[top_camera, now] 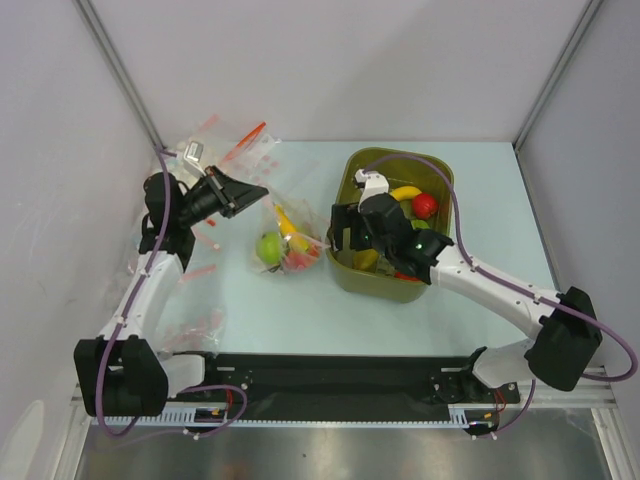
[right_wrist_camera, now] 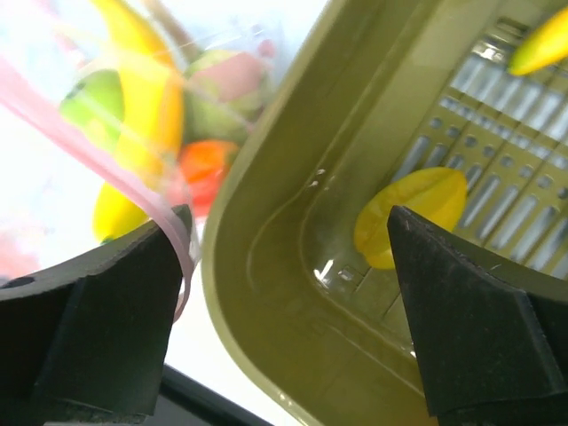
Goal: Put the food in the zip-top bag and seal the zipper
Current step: Adjust the zipper food storage bag at the center of the board.
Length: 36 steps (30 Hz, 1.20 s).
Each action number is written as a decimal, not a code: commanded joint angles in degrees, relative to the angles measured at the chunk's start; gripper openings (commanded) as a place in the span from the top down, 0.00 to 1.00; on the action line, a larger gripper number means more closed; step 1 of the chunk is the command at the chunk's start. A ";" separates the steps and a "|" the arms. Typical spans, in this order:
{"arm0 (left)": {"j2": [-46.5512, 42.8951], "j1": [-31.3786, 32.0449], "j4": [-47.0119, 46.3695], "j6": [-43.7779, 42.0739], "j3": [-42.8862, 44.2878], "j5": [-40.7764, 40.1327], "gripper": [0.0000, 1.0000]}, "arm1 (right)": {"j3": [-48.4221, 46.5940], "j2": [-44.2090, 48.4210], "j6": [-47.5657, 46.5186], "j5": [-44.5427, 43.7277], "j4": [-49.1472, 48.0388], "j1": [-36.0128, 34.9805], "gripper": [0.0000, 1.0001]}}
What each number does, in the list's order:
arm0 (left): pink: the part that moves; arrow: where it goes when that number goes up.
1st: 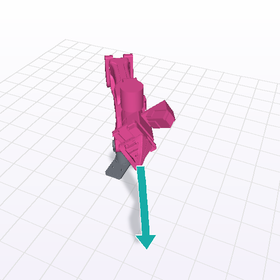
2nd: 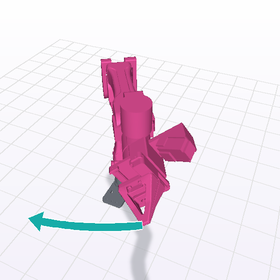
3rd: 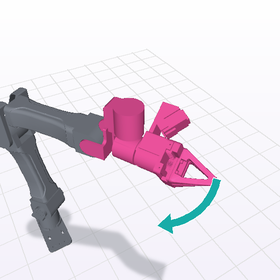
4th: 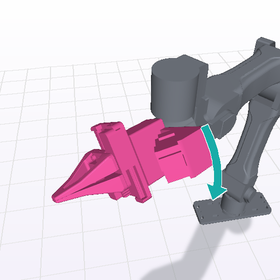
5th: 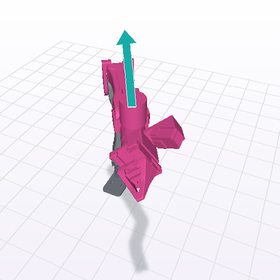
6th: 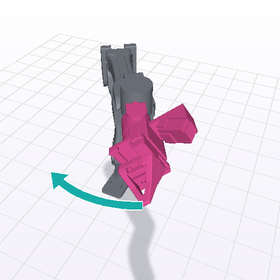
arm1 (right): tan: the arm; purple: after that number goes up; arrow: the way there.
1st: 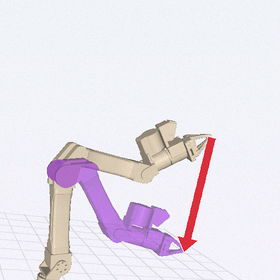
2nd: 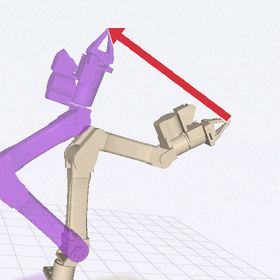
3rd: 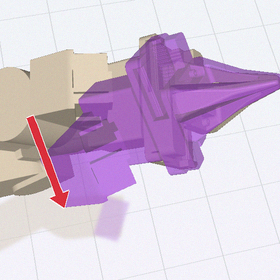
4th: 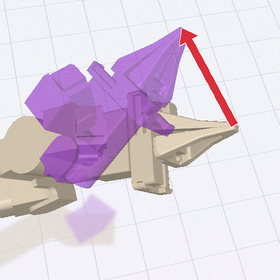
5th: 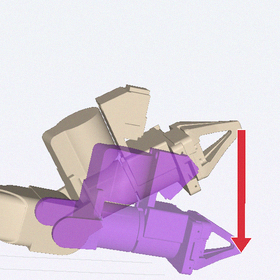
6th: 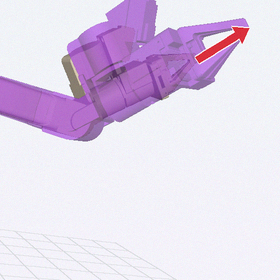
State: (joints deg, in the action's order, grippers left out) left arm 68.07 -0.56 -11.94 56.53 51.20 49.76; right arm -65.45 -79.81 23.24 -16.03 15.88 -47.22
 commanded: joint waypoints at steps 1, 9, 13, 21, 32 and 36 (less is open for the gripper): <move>-2.77 -1.20 -2.74 -0.98 0.39 -0.98 1.00 | 1.72 4.48 -3.11 5.90 -4.27 0.29 0.08; -4.44 -0.33 1.75 -3.62 1.01 -3.44 1.00 | 5.33 8.27 -5.22 14.80 -8.67 0.20 0.39; -5.84 3.44 4.03 -4.85 1.36 -4.58 1.00 | 5.33 8.18 -5.84 19.00 -9.02 0.29 0.74; -13.31 7.23 8.07 -8.28 1.01 -12.21 1.00 | 5.07 7.74 -5.84 21.83 -8.93 0.20 0.99; -14.37 18.39 10.96 -10.21 1.27 -13.63 1.00 | 7.53 14.42 -5.23 18.94 -10.61 0.20 0.98; -14.99 20.33 15.01 -14.15 2.50 -16.35 1.00 | 8.32 13.46 -4.70 16.56 -11.39 0.29 0.99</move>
State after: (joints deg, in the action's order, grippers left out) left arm 55.27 18.83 2.00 46.70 51.18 35.94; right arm -57.82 -66.63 18.37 3.22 7.77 -47.13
